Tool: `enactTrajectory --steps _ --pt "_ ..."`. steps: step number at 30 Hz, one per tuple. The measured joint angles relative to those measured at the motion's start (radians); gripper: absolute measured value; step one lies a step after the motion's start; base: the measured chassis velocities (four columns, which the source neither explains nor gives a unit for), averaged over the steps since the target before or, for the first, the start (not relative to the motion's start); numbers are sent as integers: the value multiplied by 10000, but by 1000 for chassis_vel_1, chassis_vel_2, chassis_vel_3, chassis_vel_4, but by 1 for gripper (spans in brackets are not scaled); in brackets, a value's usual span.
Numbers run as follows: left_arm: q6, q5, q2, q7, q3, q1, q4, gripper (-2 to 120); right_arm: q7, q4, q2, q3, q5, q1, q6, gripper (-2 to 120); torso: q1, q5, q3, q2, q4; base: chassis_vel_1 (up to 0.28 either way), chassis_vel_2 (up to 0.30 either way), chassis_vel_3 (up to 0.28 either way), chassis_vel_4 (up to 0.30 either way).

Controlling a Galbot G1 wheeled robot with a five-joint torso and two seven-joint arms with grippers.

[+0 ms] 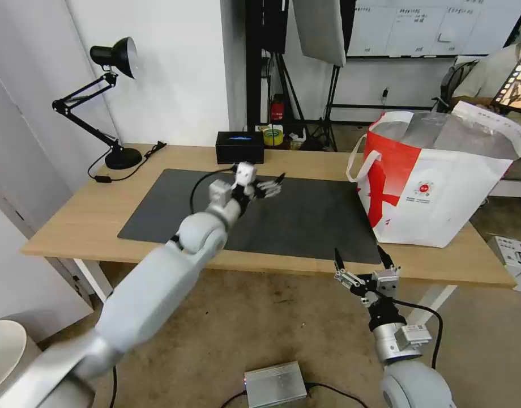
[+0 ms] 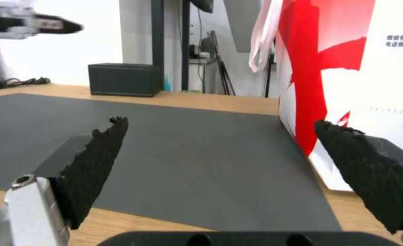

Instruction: Pick up the trash from the table and place it into the takeout bag.

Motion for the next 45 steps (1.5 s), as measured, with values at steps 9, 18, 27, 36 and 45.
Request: enactTrajectory --steps 9,18,27,36,45 --pt "247 492 -106 -207 -2010 2415 -1933 100 0 0 0 0 0 0 0 100 -1 2 0 1 2 0 0 0 0" --pt "-190 2022 -738 604 -4608 5631 -3700 100 0 0 0 0 0 -1 0 100 -1 0 -1 1 0 0 0 0 0" --pt "-543 2603 -985 995 -5788 7372 -4804 100 0 0 0 0 0 -1 0 100 -2 2 0 1 2 0 0 0 0" --pt "-802 2717 -1167 1256 -5527 7537 -4614 100 0 0 0 0 0 -1 0 100 0 2 1 0 -1 0 0 0 0" --pt "-1236 3160 -1377 1404 -5728 7990 -4548 100 0 0 0 0 0 0 0 100 -1 2 1 0 0 0 0 0 0"
